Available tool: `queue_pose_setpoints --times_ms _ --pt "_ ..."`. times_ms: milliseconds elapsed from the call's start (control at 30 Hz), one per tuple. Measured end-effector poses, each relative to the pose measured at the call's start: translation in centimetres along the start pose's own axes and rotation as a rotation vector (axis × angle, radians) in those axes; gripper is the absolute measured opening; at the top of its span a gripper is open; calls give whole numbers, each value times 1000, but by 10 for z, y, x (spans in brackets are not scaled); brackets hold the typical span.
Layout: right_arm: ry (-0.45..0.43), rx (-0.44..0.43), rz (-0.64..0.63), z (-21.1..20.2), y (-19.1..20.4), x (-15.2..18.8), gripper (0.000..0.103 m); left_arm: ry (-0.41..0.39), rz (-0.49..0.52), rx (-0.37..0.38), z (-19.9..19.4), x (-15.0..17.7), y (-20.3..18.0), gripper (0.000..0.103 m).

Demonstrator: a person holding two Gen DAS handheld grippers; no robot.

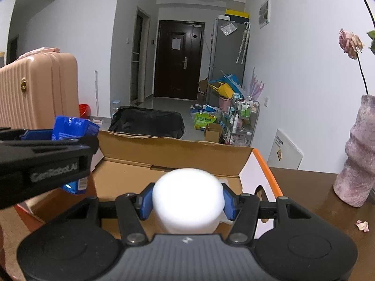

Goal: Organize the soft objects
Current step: 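Carry the blue tissue pack and white sponge over the cardboard box with both grippers, then open both grippers to drop the tissue pack and sponge into the box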

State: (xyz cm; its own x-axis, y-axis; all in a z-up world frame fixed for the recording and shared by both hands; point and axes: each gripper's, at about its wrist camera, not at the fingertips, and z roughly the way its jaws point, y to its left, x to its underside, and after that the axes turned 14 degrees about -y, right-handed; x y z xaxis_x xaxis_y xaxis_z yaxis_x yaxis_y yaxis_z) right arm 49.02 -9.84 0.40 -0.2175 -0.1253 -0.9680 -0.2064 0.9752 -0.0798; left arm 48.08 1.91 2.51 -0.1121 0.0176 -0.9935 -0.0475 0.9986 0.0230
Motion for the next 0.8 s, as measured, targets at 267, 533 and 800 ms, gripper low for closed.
queue_pose_setpoints --times_ms 267,533,800 --pt "13 19 13 4 -4 6 56 14 16 16 5 5 -5 53" --pt "14 18 11 2 -4 6 57 3 15 21 7 7 -8 53" --pt "13 39 13 5 -9 6 94 -58 -8 -34 -3 4 -6 103"
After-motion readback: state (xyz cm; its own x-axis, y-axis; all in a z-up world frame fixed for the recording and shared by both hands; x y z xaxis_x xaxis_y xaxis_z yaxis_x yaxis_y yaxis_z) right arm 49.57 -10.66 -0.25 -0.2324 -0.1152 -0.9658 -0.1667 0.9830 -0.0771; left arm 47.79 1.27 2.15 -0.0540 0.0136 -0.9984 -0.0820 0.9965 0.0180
